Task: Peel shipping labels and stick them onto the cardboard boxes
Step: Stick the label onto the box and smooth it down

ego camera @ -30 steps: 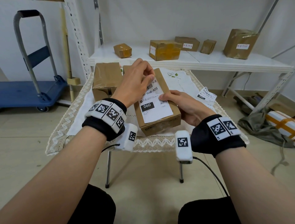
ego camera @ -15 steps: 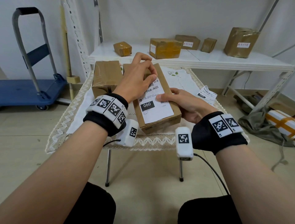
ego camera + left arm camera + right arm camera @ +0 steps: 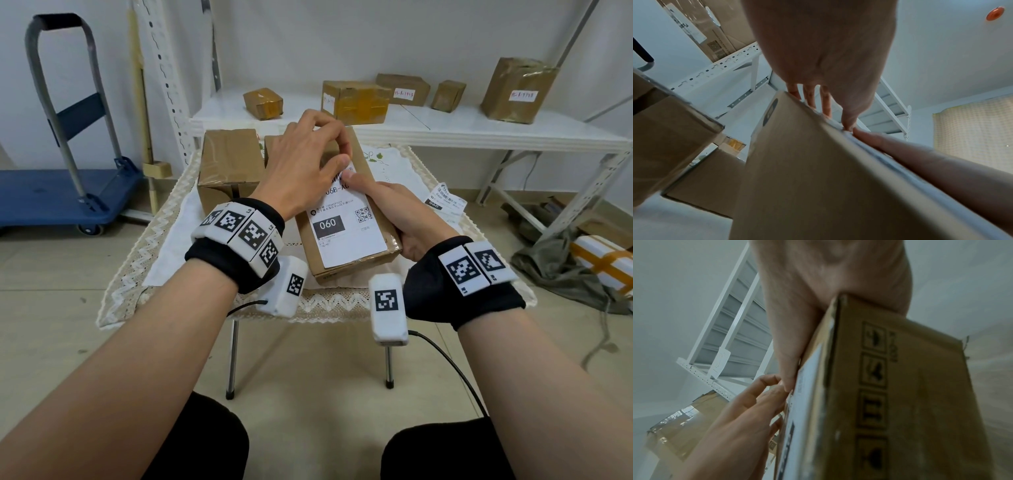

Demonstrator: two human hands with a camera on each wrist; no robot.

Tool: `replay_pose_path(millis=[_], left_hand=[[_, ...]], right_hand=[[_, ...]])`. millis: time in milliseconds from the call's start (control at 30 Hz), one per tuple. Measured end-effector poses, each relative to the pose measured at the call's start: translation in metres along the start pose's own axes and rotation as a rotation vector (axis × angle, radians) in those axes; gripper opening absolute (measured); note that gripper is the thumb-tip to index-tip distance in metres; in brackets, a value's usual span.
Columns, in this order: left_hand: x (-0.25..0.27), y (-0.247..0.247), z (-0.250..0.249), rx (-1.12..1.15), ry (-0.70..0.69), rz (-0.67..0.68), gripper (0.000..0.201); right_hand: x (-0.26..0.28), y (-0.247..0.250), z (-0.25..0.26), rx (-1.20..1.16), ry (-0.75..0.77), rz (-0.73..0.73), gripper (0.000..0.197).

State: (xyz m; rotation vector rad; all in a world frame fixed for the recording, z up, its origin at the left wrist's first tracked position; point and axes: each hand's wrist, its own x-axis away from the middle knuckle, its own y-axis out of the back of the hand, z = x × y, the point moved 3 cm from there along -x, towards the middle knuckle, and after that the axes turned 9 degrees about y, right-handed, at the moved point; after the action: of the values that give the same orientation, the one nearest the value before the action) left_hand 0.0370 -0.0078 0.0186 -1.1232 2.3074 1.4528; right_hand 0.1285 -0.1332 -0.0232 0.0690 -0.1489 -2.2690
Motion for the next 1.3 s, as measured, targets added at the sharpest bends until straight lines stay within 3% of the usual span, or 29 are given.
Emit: replay_pose_path(millis=[200,433,667,733,800,867,933,1000,1167,1233,1300], left_hand=[[0.0,-0.001,0.003,0.023,0.032,0.03,0.007],[0.001,0.009,0.011,0.315,0.163,0.143,0.031],[0.002,0.008,0.015,0.262,0.219,-0.004,0.051],[0.003,0.005,0.018,0.266,0.254,-0.061,0.064],[0.005,0.002,0.024,0.397,0.378,-0.051,0.084],[0.007,0.0,0.031,0.578,0.527,0.034,0.107],[0.01,-0.001,0.031,0.641,0.583,0.157,0.117],[0.011,-0.002,0.032,0.671,0.567,0.192,0.121],[0.009,-0.01,0.034,0.732,0.605,0.117,0.119],[0.007,-0.011,0.034,0.742,0.625,0.11,0.118],[0.008,-0.01,0.033,0.717,0.631,0.12,0.116]], right_hand=[[0.001,-0.001,-0.002,0.0,0.012,-0.045,0.054],[-0.002,-0.001,-0.005,0.005,0.044,-0.046,0.066],[-0.004,0.0,-0.007,0.019,0.051,-0.03,0.071],[-0.003,0.0,-0.007,0.014,0.056,-0.045,0.071],[-0.002,0.0,-0.004,-0.016,0.068,-0.072,0.067],[0.0,0.0,0.0,-0.055,0.087,-0.094,0.059],[0.001,0.0,0.003,-0.073,0.112,-0.106,0.052],[0.001,-0.003,0.005,-0.066,0.129,-0.112,0.052],[-0.002,-0.008,0.001,-0.019,0.127,-0.104,0.083],[0.0,-0.009,0.001,-0.002,0.121,-0.101,0.08],[0.002,-0.009,0.002,0.014,0.119,-0.107,0.064]])
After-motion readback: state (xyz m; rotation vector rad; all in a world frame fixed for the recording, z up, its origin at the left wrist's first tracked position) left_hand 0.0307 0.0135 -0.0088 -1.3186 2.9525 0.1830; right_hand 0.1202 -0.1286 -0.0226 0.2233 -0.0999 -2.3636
